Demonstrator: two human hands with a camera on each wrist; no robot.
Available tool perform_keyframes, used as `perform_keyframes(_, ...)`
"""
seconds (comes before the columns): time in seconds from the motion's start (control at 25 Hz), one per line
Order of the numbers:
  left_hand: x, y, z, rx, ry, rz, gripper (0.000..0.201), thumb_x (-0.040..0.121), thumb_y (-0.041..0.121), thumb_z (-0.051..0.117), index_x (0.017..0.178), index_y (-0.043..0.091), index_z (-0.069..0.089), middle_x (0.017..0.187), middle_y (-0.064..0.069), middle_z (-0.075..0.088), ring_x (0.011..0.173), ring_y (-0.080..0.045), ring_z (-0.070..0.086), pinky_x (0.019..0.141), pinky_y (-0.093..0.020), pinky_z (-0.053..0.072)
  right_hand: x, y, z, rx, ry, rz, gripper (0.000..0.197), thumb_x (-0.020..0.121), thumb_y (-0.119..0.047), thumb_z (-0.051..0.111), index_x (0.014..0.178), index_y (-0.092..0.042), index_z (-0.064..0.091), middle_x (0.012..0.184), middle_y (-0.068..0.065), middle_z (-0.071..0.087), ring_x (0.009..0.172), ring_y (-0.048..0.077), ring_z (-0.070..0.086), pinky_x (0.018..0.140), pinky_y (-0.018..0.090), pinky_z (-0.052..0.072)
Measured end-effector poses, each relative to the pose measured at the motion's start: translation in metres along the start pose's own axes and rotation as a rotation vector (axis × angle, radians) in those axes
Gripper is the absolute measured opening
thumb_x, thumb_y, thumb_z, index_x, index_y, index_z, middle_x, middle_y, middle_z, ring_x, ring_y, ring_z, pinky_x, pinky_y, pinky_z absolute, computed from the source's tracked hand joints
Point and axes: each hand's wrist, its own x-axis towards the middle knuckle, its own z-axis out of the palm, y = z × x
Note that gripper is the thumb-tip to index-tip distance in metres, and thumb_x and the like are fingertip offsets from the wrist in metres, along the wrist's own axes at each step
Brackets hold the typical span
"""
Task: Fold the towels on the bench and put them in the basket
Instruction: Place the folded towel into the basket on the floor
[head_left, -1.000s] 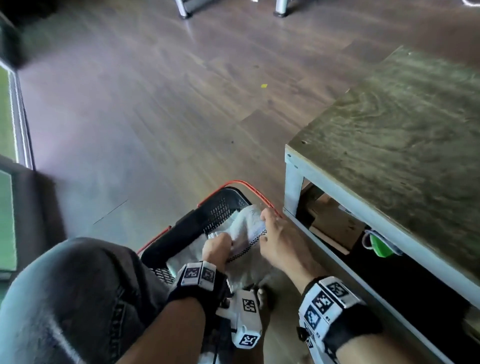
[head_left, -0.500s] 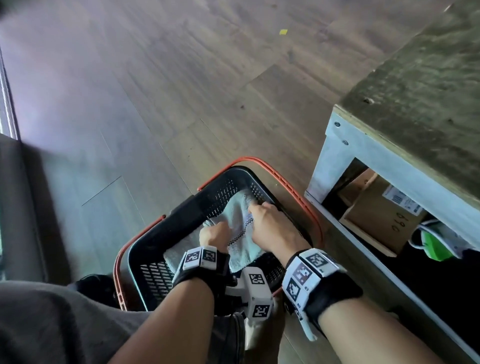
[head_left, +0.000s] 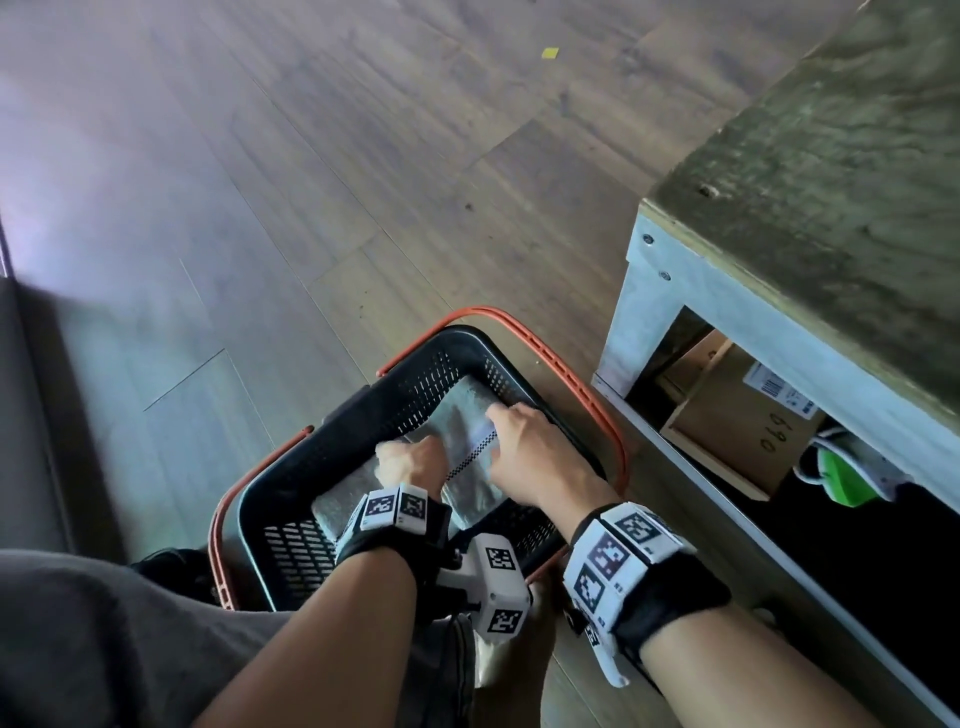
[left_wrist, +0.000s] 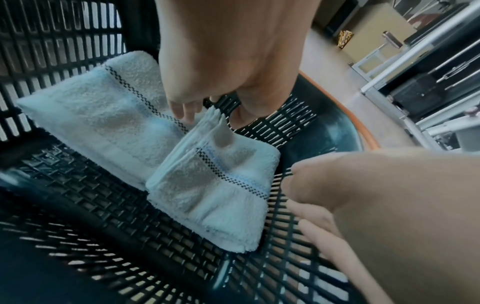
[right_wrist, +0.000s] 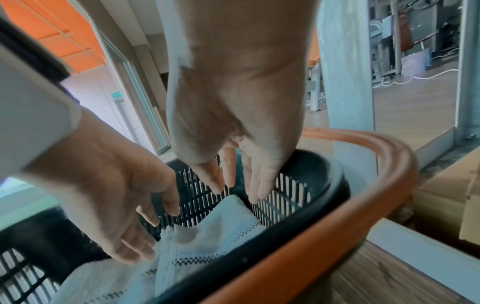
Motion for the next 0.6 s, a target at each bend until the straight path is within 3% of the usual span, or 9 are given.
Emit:
perform_keyframes(0.08, -0.018, 0.014, -0.009, -0.071, 0.08, 0.048, 0.034, 0.078, 0.023, 0.053, 0.106, 0.005, 0.062, 0.135, -0.018, 0.056, 0.121, -0.038, 0.056, 0.098, -0.04, 0.048, -0.018, -0.007, -0.016, 0.036, 0.048, -0.03, 0.027, 0.092, -0.008, 0.052, 0.119, -0.009, 0.055, 0.116, 0.013, 0.061, 0.098, 0.028, 0.062, 0.075, 0.031, 0.046)
perform_keyframes(0.12, -0.025, 0.021, -0.011, -0.125, 0.172, 0.081, 0.036, 0.067, 0.019, 0.054, 0.1, 0.006, 0.063, 0.125, -0.019, 0.063, 0.109, -0.038, 0.063, 0.093, -0.042, 0.053, -0.026, -0.01, -0.025, 0.061, 0.078, -0.048, 0.026, 0.092, -0.011, 0.053, 0.118, -0.011, 0.057, 0.114, 0.012, 0.064, 0.098, 0.029, 0.065, 0.077, 0.033, 0.05)
perform_keyframes(0.24, -0.068, 0.053, -0.018, -0.234, 0.27, 0.244, 0.046, 0.064, 0.022, 0.049, 0.104, 0.004, 0.064, 0.1, -0.019, 0.07, 0.091, -0.036, 0.068, 0.083, -0.042, 0.058, -0.069, -0.027, -0.063, 0.132, 0.239, -0.085, 0.022, 0.092, -0.02, 0.054, 0.112, -0.018, 0.063, 0.104, 0.007, 0.072, 0.092, 0.025, 0.068, 0.078, 0.035, 0.057)
perform_keyframes(0.32, -0.113, 0.078, -0.016, -0.277, 0.223, 0.384, 0.042, 0.069, 0.023, 0.049, 0.1, -0.001, 0.063, 0.101, -0.025, 0.068, 0.078, -0.033, 0.066, 0.073, -0.039, 0.055, -0.105, -0.036, -0.091, 0.209, 0.385, -0.091, 0.017, 0.092, -0.021, 0.055, 0.105, -0.019, 0.066, 0.096, 0.004, 0.074, 0.086, 0.022, 0.069, 0.074, 0.033, 0.056)
perform_keyframes(0.4, -0.16, 0.099, -0.01, -0.305, 0.143, 0.524, 0.032, 0.075, 0.021, 0.05, 0.095, -0.001, 0.06, 0.1, -0.026, 0.066, 0.063, -0.022, 0.055, 0.065, -0.032, 0.044, -0.143, -0.042, -0.123, 0.257, 0.526, -0.109, 0.011, 0.091, -0.02, 0.057, 0.097, -0.018, 0.065, 0.086, 0.001, 0.074, 0.077, 0.019, 0.069, 0.069, 0.031, 0.054)
perform_keyframes(0.6, -0.283, 0.123, 0.021, -0.223, -0.111, 0.842, 0.023, 0.075, 0.033, 0.053, 0.091, 0.018, 0.059, 0.093, -0.008, 0.071, 0.084, -0.026, 0.067, 0.077, -0.038, 0.054, -0.235, -0.034, -0.185, 0.299, 0.76, -0.061, 0.006, 0.091, -0.024, 0.059, 0.093, -0.022, 0.063, 0.083, -0.003, 0.071, 0.075, 0.018, 0.067, 0.069, 0.034, 0.055)
